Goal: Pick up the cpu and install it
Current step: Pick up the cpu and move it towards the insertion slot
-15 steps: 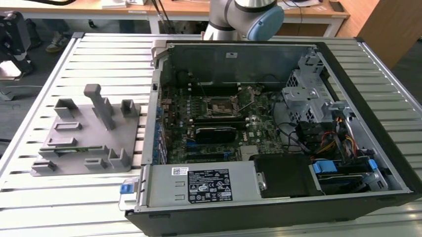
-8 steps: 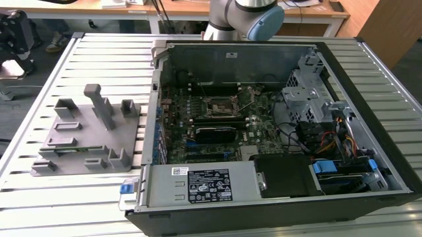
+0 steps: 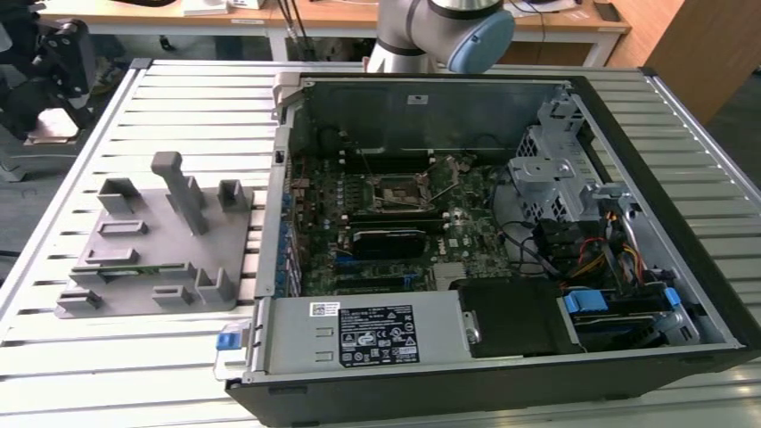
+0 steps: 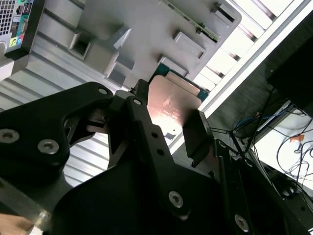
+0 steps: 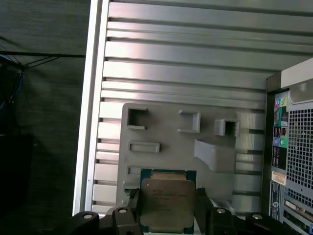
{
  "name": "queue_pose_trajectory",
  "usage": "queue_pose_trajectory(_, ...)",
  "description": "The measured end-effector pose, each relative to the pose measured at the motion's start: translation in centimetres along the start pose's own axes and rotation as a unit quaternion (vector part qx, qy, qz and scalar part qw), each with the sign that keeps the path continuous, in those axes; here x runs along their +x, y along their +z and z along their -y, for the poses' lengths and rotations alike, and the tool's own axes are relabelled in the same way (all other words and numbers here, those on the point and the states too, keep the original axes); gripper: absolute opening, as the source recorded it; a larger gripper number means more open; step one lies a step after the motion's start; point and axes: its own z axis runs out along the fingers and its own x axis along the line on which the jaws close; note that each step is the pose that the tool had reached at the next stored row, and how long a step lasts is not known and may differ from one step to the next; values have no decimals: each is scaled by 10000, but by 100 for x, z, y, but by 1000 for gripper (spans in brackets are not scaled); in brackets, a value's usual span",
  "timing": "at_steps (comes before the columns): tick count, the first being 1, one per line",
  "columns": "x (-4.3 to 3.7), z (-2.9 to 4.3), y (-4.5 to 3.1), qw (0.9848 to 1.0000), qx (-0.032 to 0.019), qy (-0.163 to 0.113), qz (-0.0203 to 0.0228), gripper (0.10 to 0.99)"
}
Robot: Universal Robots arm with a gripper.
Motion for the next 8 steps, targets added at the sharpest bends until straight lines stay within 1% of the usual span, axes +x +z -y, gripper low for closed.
queue_pose_trajectory(2,-55,3,6,10000,-1,0,1,529)
queue_pose_trajectory(8,-277,17,12,10000,0,0,1,529)
